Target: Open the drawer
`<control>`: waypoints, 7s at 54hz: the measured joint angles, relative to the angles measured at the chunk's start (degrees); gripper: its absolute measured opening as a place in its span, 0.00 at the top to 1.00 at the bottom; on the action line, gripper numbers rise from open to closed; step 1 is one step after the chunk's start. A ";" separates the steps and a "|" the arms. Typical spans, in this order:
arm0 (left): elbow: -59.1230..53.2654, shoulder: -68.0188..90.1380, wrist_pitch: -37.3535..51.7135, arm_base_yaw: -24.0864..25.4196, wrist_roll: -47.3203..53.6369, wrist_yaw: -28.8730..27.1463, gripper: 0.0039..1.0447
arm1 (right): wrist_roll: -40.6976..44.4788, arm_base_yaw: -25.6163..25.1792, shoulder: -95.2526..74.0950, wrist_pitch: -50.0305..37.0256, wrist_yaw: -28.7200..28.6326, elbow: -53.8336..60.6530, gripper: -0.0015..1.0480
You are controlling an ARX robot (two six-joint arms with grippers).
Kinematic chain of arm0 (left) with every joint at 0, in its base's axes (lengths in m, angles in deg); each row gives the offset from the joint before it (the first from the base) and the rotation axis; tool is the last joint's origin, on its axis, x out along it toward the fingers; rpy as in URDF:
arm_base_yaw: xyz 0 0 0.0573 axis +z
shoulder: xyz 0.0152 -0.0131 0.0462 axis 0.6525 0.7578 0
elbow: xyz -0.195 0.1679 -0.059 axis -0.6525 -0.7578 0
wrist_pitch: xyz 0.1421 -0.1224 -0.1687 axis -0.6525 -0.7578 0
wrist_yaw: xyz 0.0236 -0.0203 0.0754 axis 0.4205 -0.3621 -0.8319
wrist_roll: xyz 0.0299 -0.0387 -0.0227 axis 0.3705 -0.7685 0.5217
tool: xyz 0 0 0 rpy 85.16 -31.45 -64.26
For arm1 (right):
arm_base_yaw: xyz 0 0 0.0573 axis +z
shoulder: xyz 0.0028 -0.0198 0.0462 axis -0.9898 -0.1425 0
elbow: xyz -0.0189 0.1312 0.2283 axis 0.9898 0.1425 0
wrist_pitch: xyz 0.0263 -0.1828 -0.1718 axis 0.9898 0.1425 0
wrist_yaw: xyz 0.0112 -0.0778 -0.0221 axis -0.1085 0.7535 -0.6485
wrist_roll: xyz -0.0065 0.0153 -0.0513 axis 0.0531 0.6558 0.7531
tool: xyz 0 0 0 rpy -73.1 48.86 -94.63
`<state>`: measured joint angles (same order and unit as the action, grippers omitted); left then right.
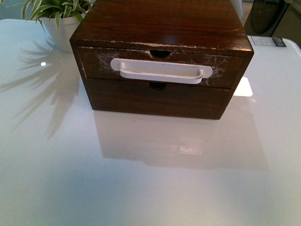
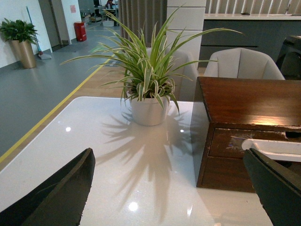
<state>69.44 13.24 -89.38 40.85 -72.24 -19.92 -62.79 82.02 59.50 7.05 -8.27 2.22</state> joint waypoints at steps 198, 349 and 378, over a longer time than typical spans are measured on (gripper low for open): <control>51.56 117.57 30.60 -21.40 52.74 30.23 0.08 | 66.29 24.15 -106.66 -24.92 -2.99 -43.43 0.09; 64.89 124.23 9.73 -18.53 67.67 30.03 0.08 | 66.60 26.03 -116.34 -20.90 -4.57 -52.57 0.09; 61.72 122.68 10.62 -18.51 68.41 31.82 0.08 | 65.64 27.71 -115.86 -21.55 -5.70 -50.34 0.09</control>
<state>131.16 135.92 -78.76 22.34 -3.83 11.90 2.84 109.73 -56.36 -14.50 -13.98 -48.12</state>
